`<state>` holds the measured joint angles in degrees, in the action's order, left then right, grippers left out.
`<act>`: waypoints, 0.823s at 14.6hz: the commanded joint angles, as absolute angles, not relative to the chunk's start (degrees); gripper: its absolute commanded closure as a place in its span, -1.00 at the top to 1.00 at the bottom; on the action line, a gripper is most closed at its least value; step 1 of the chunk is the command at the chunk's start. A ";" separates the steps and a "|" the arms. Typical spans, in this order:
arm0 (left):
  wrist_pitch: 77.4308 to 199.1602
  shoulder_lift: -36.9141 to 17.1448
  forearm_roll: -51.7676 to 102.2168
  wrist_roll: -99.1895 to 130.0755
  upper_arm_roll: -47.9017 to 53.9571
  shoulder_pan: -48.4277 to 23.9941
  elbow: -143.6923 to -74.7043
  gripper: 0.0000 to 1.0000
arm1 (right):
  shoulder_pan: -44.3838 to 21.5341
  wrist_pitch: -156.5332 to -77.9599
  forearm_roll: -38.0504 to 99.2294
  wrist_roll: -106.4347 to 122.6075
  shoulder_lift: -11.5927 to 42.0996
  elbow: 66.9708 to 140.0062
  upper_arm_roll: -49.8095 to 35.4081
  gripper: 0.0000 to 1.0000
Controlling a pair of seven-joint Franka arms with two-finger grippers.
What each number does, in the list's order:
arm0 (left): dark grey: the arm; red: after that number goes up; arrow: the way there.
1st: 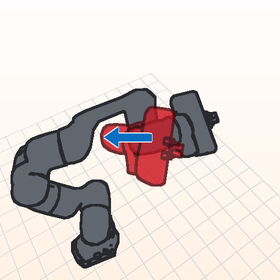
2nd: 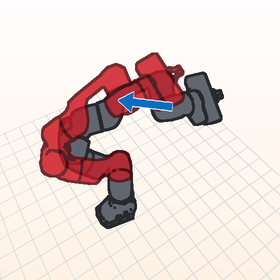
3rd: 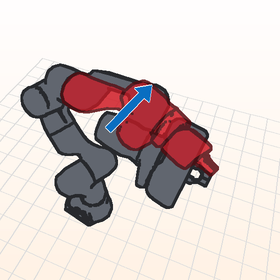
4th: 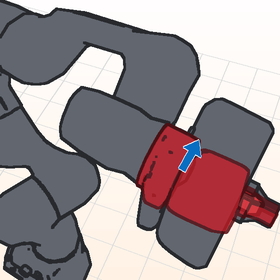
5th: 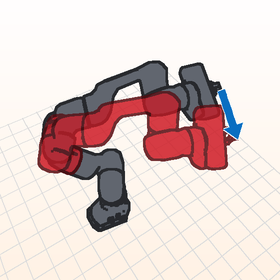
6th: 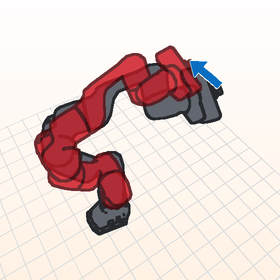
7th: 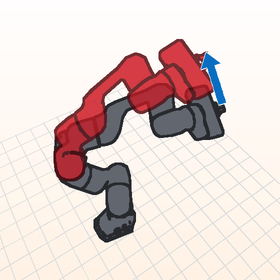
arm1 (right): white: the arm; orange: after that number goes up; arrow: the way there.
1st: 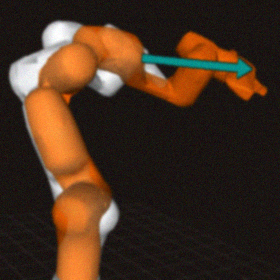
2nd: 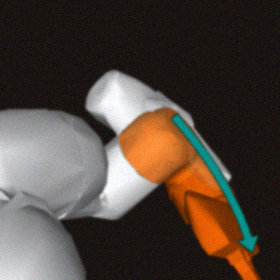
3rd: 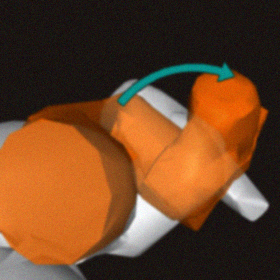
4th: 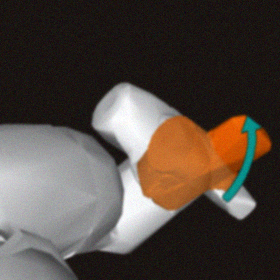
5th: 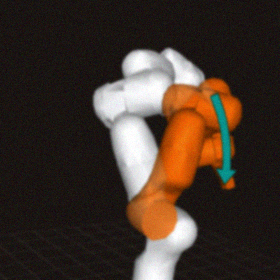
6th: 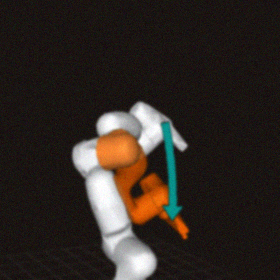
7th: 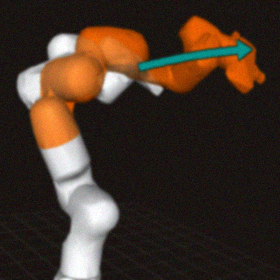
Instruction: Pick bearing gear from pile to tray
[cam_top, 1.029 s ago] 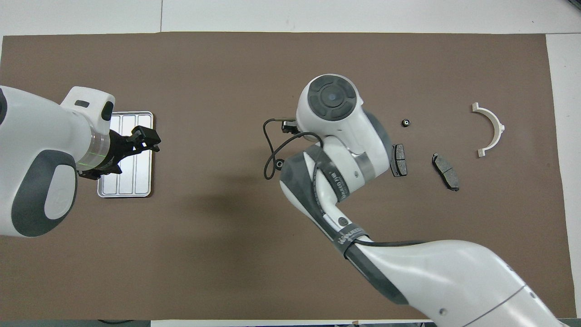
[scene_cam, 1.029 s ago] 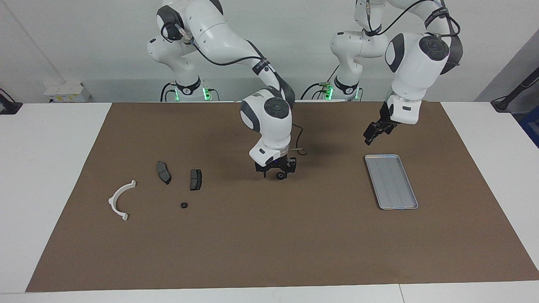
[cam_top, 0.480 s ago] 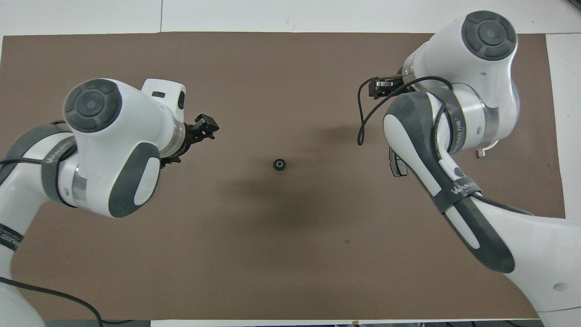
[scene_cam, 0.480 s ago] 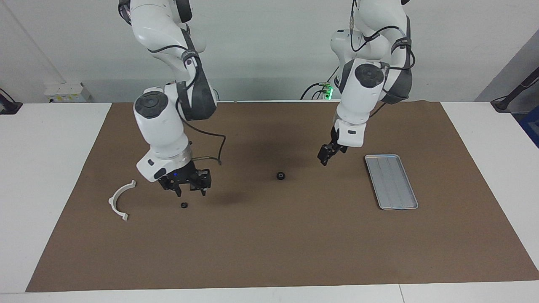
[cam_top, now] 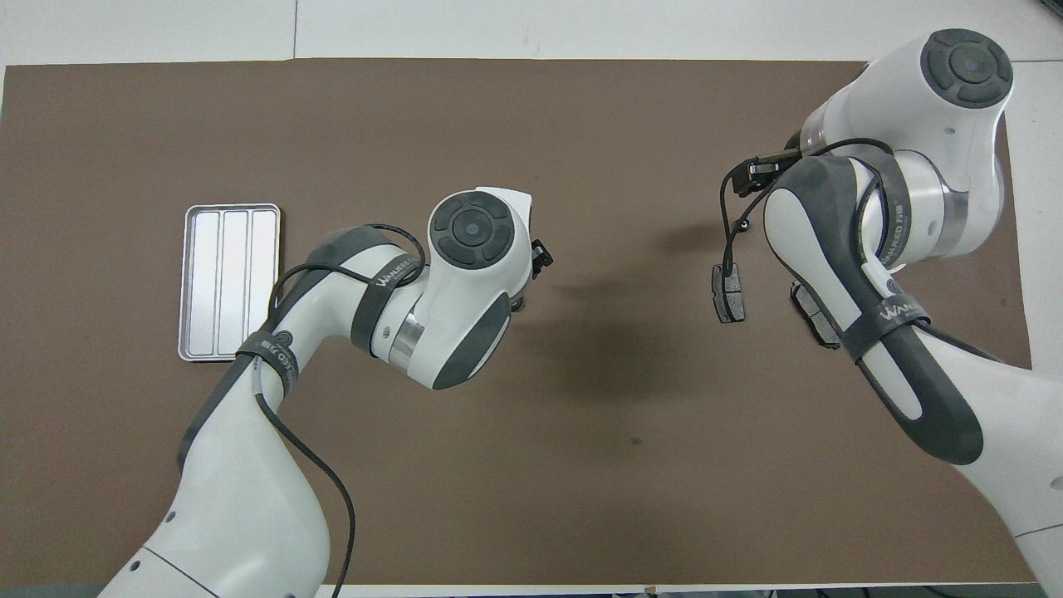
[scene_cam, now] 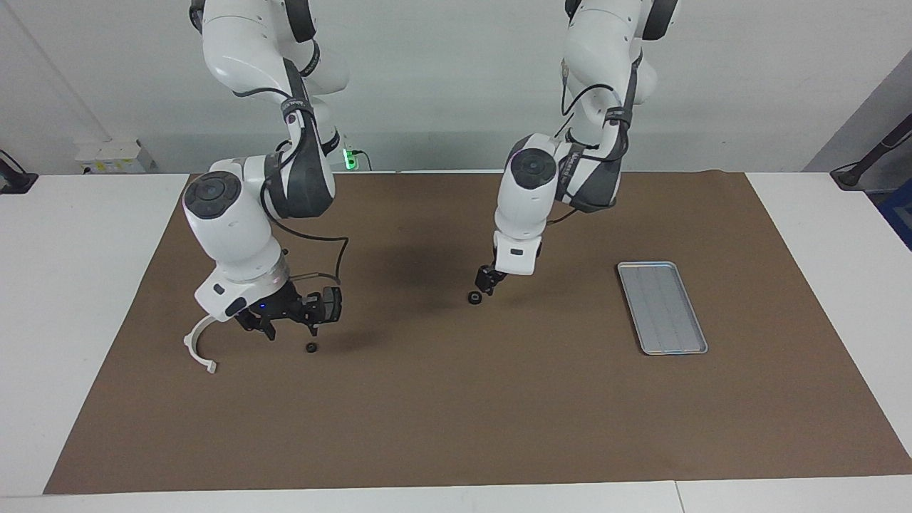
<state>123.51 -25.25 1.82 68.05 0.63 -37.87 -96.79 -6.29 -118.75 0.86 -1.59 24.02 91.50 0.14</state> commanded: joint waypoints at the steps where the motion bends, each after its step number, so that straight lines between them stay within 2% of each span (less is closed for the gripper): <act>1: 126.46 -26.54 1.14 69.43 -0.44 -38.67 -95.97 1.00 | -5.89 -121.98 1.58 -0.44 23.91 94.56 -0.53 0.53; 3: 129.89 -26.19 1.06 69.43 -0.53 -38.67 -99.56 1.00 | -5.98 -126.01 1.58 -0.44 23.99 97.98 -0.53 0.53; 6: 130.16 -26.10 0.97 68.91 -0.70 -37.63 -100.02 1.00 | -5.63 -131.74 1.58 -0.44 24.69 102.56 -0.53 0.50; 9: 130.60 -25.75 0.88 68.91 -0.70 -37.44 -101.94 1.00 | -5.54 -131.92 1.58 -0.18 25.40 102.74 -0.53 0.45; 12: 131.22 -25.49 0.88 68.91 -0.70 -37.70 -102.92 1.00 | -5.54 -131.92 1.58 -0.18 25.40 103.36 -0.53 0.31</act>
<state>129.58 -26.51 1.70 68.68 -0.80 -37.60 -100.90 -6.31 -130.97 0.86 -1.59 26.03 102.12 -0.05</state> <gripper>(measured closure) 0.000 0.300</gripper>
